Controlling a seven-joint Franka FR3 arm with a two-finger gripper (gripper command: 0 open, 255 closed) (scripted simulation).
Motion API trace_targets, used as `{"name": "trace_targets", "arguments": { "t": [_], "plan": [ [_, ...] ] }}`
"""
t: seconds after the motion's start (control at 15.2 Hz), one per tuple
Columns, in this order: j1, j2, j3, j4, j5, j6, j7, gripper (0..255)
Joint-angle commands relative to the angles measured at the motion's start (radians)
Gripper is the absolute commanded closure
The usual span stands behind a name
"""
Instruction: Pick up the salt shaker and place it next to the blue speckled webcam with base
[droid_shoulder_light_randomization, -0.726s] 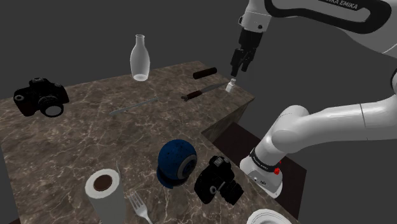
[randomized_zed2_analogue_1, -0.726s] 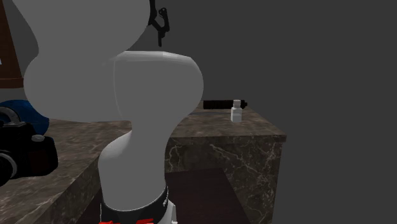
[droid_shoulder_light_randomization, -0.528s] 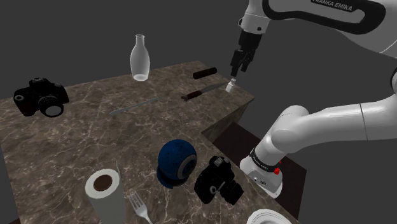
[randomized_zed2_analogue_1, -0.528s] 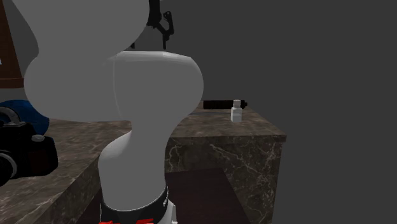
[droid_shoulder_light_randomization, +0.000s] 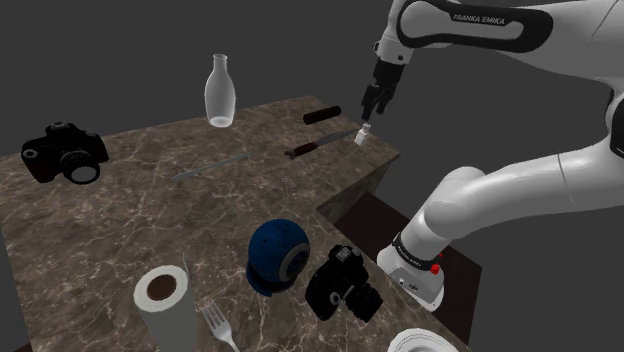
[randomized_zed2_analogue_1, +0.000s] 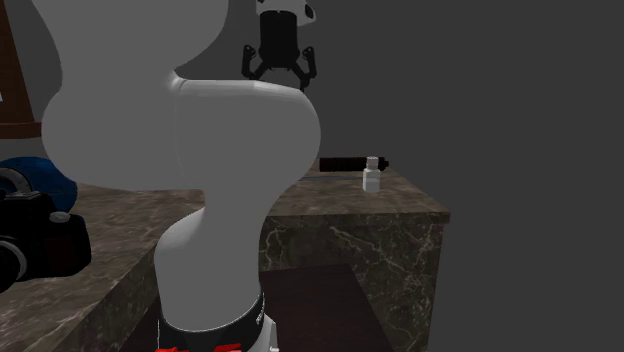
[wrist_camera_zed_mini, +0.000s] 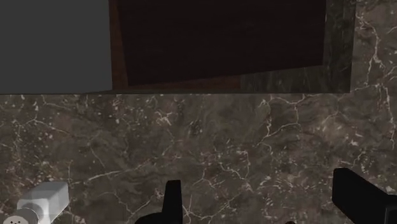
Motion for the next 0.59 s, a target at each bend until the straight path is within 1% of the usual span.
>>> {"name": "trace_targets", "arguments": {
  "t": [0.0,0.26,0.53],
  "plan": [
    [-0.012,0.034,-0.034,-0.004,-0.019,0.048,-0.032,0],
    [-0.033,0.128,-0.111,0.015,-0.046,0.140,-0.105,0],
    [-0.046,0.239,-0.187,0.054,-0.053,0.230,-0.182,0]
  ]
}}
